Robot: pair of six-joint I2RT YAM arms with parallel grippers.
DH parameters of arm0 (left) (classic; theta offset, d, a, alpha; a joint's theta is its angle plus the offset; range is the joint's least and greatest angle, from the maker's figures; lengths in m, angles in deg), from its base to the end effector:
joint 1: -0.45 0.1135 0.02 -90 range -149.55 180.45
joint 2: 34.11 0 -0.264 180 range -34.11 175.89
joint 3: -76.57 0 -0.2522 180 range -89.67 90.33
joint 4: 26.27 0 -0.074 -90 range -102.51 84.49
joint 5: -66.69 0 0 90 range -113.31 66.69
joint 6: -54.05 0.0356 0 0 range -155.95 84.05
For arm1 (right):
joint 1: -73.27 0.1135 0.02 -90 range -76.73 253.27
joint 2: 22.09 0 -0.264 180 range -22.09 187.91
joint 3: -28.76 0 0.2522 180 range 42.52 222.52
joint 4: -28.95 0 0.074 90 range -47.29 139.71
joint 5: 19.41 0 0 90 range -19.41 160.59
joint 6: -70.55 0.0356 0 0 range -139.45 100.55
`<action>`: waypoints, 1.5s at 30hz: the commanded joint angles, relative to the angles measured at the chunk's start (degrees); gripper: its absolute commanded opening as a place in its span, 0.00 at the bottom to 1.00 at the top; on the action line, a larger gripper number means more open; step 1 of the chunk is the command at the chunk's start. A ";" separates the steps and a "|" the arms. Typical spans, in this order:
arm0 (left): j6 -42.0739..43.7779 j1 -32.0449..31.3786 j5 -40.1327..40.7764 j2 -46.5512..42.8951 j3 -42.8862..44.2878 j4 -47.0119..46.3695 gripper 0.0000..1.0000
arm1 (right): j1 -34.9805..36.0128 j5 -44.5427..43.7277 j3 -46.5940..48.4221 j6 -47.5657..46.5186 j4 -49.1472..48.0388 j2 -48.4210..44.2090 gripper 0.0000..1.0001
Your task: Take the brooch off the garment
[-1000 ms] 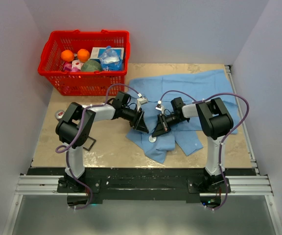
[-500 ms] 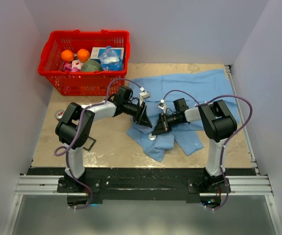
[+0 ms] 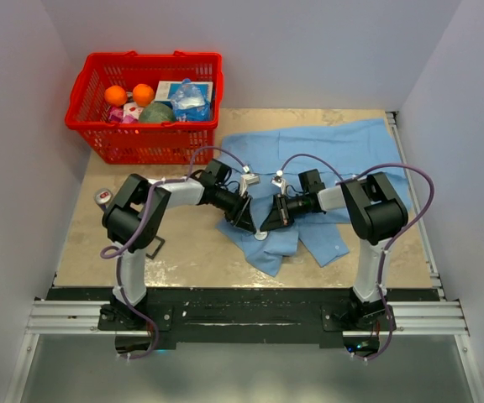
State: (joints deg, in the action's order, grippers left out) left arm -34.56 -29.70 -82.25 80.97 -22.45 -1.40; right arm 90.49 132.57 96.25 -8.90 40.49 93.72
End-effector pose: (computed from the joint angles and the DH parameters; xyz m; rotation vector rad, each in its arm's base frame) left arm 0.3205 -0.2214 0.1321 1.0436 2.2704 -1.5214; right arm 0.3233 0.1331 0.0843 -0.5383 2.4239 1.5876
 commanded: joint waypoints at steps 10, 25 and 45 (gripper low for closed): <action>-0.42 -1.58 12.00 5.50 1.51 -5.22 0.54 | -0.42 -10.21 -2.49 -2.11 -2.62 -2.08 0.00; 3.99 -2.72 10.26 -3.53 -7.00 -15.47 0.52 | -1.57 -0.74 -4.25 -1.59 -5.78 -3.92 0.00; -0.16 -2.19 -2.23 2.77 -2.62 -16.39 0.51 | -2.10 6.93 -3.02 -2.90 -4.20 -5.77 0.00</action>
State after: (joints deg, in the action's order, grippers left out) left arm -34.87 -32.17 -83.47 82.79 -27.06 -16.30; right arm 88.32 137.31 92.34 -11.11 37.24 90.24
